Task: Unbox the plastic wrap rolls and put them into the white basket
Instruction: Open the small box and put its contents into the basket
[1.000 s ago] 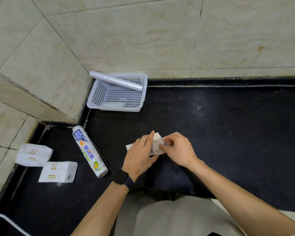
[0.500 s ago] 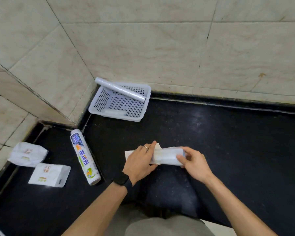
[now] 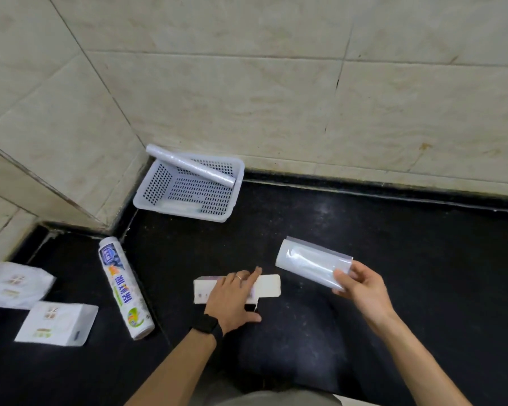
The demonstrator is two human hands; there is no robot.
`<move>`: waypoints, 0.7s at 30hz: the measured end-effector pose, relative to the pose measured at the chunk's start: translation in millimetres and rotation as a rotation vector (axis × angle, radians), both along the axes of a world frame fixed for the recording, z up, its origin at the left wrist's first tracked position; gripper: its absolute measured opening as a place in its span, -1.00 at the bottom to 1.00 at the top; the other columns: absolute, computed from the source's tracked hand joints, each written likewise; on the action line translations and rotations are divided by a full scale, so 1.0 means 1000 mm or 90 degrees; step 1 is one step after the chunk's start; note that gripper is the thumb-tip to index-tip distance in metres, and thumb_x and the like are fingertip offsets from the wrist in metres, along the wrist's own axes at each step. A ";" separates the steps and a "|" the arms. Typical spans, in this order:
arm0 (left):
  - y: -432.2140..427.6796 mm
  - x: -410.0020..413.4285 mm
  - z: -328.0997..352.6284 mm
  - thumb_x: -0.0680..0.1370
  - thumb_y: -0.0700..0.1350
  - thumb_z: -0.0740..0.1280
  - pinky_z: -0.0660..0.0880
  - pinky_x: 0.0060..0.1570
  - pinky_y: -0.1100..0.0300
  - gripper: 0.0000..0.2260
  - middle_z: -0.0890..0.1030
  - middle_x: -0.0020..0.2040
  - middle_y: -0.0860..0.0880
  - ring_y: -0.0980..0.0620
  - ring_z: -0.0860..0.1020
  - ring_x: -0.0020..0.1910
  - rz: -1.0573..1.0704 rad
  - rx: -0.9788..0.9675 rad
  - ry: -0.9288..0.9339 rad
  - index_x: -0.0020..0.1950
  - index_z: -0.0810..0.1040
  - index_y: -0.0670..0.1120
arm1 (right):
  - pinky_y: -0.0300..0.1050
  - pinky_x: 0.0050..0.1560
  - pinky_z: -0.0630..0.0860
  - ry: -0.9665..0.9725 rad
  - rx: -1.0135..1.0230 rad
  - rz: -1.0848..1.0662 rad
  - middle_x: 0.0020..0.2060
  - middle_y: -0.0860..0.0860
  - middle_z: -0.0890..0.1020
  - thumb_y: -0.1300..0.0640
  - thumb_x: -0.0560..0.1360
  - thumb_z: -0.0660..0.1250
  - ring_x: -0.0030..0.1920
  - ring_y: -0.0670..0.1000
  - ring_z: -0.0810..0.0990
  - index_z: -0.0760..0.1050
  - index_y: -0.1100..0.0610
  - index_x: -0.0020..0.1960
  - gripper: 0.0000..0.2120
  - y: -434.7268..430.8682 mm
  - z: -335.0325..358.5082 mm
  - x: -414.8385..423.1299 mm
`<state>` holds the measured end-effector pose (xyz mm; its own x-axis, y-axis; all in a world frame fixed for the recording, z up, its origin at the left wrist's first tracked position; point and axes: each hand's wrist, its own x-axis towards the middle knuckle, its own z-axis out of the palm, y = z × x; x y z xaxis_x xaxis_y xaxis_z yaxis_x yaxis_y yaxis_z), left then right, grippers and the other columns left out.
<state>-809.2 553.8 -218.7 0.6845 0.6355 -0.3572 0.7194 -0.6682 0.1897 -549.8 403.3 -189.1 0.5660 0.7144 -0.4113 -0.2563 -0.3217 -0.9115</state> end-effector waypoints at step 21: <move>0.065 -0.037 0.090 0.47 -0.31 0.34 0.58 -0.14 0.09 -0.69 0.55 0.12 -0.15 -0.14 0.58 0.06 0.676 -0.558 -0.643 0.11 0.59 0.03 | 0.01 -0.04 0.65 0.033 -0.050 0.337 -0.05 0.18 0.69 0.30 0.49 0.39 -0.09 0.01 0.67 0.63 -0.01 -0.02 -0.78 0.118 0.029 -0.099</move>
<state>-846.5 619.0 -128.9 0.2780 0.7914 -0.5445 0.1189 0.5341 0.8370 -648.9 521.8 -160.0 0.1143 0.8624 -0.4931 -0.0853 -0.4860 -0.8698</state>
